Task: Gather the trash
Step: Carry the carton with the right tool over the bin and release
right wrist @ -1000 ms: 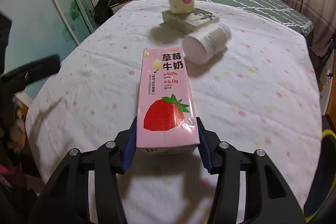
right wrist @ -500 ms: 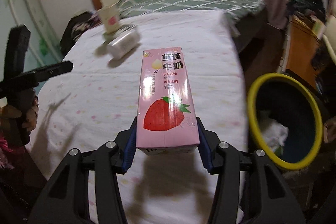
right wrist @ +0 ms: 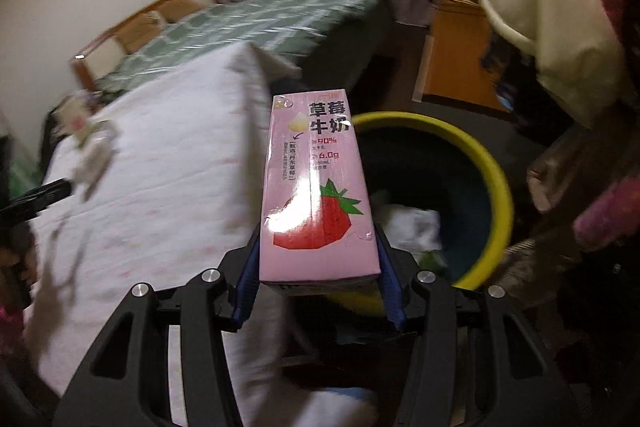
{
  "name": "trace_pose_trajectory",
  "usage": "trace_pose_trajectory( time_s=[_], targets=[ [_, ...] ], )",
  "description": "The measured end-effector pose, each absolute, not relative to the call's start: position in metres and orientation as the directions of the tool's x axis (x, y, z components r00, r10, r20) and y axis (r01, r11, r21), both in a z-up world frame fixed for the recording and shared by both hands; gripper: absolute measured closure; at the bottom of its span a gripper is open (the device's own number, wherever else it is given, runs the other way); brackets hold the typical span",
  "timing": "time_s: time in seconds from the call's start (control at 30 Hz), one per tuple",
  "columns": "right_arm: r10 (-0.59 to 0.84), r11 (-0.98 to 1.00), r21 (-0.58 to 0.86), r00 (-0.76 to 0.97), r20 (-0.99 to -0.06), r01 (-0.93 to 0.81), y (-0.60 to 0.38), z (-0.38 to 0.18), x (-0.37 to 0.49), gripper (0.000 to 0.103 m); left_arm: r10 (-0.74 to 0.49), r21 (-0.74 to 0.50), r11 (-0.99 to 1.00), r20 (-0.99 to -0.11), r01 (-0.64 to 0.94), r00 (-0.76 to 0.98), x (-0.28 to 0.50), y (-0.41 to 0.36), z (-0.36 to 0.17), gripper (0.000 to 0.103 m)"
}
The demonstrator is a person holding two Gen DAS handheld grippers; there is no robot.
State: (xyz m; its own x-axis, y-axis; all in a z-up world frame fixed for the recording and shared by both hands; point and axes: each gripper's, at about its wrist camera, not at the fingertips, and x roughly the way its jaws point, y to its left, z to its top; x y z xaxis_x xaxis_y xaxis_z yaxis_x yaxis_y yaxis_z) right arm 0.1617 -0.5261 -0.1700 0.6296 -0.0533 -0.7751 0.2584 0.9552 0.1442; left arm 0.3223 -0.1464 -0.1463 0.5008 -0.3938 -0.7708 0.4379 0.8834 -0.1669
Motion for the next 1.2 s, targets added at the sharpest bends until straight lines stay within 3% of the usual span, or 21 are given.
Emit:
trace_pose_trajectory(
  time_s=[0.23,0.5,0.8,1.07,1.2],
  targets=[
    [-0.085,0.935,0.127,0.56,-0.824,0.33,-0.551,-0.194,0.166,0.053,-0.409,-0.187,0.879,-0.768,0.438,0.493,0.334,-0.155,-0.151,0.005],
    [-0.08,0.931,0.144,0.57,-0.817,0.336,-0.554,-0.195,0.159,0.051,-0.435,-0.2,0.862,-0.764,0.466,0.476,0.332,-0.168,-0.147,0.005],
    [-0.074,0.932,0.148,0.575,-0.815,0.33,-0.555,-0.193,0.158,0.051,-0.528,-0.301,0.808,-0.751,0.506,0.397,0.334,-0.196,-0.147,0.005],
    [-0.071,0.93,0.158,0.582,-0.81,0.333,-0.559,-0.19,0.153,0.051,-0.516,-0.263,0.802,-0.758,0.537,0.4,0.332,-0.21,-0.137,0.005],
    [-0.065,0.931,0.164,0.589,-0.806,0.327,-0.559,-0.188,0.153,0.051,-0.457,-0.172,0.831,-0.753,0.529,0.474,0.329,-0.196,-0.121,0.005]
  ],
)
